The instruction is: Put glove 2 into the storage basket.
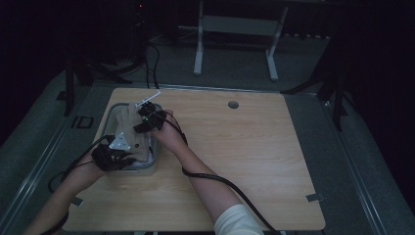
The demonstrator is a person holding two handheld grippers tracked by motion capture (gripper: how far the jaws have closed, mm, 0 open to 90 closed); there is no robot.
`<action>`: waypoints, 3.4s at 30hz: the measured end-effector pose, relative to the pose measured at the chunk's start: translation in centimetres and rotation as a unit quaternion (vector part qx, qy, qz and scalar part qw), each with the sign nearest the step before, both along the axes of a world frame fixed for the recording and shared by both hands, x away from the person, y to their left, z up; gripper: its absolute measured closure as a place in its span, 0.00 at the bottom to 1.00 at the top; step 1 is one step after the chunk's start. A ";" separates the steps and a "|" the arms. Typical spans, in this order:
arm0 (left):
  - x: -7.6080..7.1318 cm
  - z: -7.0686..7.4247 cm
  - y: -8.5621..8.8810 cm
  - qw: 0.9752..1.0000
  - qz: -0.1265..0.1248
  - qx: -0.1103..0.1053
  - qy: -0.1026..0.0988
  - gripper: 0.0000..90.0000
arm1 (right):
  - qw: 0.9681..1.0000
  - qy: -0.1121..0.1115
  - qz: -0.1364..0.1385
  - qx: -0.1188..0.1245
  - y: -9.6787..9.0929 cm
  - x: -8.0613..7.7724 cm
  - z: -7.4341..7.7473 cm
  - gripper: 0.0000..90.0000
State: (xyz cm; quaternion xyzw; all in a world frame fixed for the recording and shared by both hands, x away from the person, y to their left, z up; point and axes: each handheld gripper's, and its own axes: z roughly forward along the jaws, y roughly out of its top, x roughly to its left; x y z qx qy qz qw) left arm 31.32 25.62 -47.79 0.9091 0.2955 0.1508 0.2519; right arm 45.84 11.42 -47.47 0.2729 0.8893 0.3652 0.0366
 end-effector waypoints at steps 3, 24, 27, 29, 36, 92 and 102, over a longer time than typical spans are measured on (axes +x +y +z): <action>-0.1 0.4 0.1 1.000 0.013 -0.011 -0.001 0.72 | 1.000 0.002 -0.004 0.012 -0.6 0.0 0.6 0.41; 0.3 3.2 -1.7 0.986 0.071 -0.143 -0.048 0.13 | 0.998 -0.048 0.029 0.025 -5.4 -2.3 2.7 0.16; 0.0 3.2 -3.3 0.986 0.047 -0.152 -0.047 0.13 | 0.998 -0.053 0.034 0.019 -7.3 -2.8 2.2 0.16; -0.1 3.2 -4.0 0.986 0.039 -0.152 -0.049 0.13 | 0.998 -0.052 0.033 0.020 -7.7 -2.9 2.1 0.16; -0.8 3.3 -7.0 0.984 0.003 -0.170 -0.052 0.13 | 0.998 -0.055 0.037 0.023 -11.2 -3.9 1.4 0.16; -2.6 -6.5 -17.4 0.959 -0.163 -0.232 0.032 0.13 | 0.998 -0.061 0.022 0.016 -28.6 -11.8 -7.2 0.15; -2.6 -6.7 -17.5 0.956 -0.166 -0.238 0.036 0.13 | 0.998 -0.060 0.004 0.019 -30.6 -12.0 -7.4 0.15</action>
